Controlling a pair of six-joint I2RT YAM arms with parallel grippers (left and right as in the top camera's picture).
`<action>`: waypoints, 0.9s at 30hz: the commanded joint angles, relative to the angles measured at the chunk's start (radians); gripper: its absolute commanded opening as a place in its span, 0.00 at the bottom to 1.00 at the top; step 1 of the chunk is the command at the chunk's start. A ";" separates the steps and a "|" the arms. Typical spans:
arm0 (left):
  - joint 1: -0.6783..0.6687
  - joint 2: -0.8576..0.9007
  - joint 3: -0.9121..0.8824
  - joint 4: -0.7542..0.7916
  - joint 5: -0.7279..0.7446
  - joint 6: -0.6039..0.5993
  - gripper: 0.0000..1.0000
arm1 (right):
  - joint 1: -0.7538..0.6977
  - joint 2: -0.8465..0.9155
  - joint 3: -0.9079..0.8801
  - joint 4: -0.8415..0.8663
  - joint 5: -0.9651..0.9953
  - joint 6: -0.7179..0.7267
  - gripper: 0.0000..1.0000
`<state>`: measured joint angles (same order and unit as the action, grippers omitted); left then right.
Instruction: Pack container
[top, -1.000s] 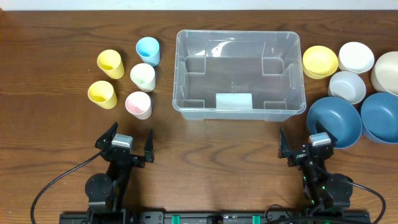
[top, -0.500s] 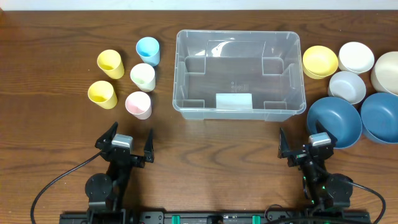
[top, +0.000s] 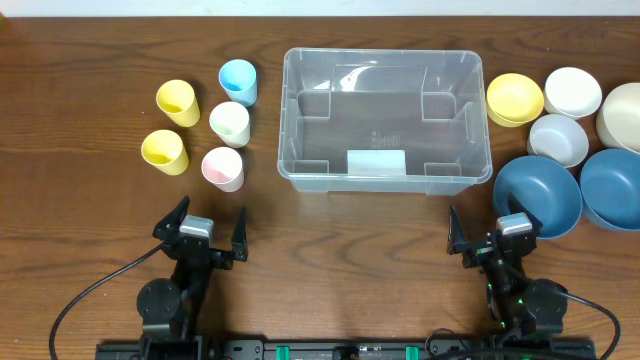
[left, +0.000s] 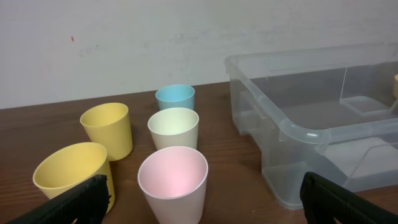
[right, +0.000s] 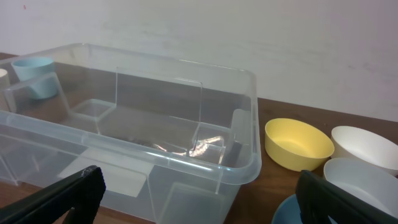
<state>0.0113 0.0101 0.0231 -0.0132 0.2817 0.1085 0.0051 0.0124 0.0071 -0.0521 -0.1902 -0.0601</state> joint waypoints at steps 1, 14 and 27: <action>0.005 -0.006 -0.019 -0.033 0.006 -0.001 0.98 | 0.009 -0.006 -0.002 -0.004 0.006 -0.008 0.99; 0.005 -0.006 -0.019 -0.033 0.006 -0.001 0.98 | 0.009 -0.006 -0.002 -0.004 0.006 -0.009 0.99; 0.005 -0.006 -0.019 -0.033 0.006 -0.001 0.98 | 0.008 -0.006 -0.002 0.024 0.029 -0.008 0.99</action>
<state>0.0113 0.0101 0.0231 -0.0132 0.2817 0.1085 0.0051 0.0124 0.0071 -0.0448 -0.1677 -0.0601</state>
